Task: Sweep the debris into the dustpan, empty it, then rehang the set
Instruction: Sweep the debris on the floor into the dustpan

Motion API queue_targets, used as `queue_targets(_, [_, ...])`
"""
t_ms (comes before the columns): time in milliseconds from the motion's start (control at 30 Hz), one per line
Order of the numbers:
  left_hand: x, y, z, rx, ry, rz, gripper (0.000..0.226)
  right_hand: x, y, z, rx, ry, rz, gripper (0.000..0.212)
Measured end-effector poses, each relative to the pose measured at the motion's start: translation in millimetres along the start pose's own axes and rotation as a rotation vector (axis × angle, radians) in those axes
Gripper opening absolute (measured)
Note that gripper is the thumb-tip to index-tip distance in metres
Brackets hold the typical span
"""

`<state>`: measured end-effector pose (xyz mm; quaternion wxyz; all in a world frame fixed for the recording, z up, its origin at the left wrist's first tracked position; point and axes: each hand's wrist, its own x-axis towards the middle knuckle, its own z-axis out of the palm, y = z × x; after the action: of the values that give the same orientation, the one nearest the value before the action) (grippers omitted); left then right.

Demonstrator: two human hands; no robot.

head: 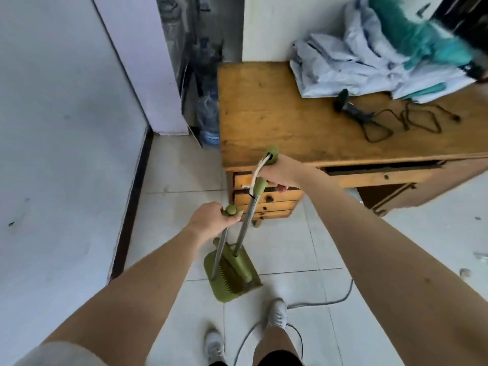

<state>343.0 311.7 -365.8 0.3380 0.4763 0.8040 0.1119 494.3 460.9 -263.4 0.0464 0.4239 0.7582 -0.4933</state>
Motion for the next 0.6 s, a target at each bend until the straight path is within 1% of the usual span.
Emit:
queue_targets(33, [7,21,7,0.048,-0.007,0.043,0.055,-11,16,-19,0.002,0.011,0.027,0.03])
queue_targets(133, [29,81,33,0.198,-0.082,0.166,0.053,-46,65,-73,0.001,0.05,0.108,0.021])
queue_targets(233, [47,145,65,0.293,-0.13,0.254,0.052,-82,116,-121,0.032,0.146,0.178,0.023])
queue_targets(300, [58,195,89,0.322,-0.157,0.318,0.049,-109,152,-152,0.051,0.233,0.213,0.028])
queue_targets(433, [71,287,130,0.335,-0.226,0.398,0.053,-154,208,-206,0.06,0.385,0.294,0.033])
queue_targets(600, [77,383,175,0.396,-0.246,0.522,0.047,-208,270,-260,0.104,0.484,0.361,0.021])
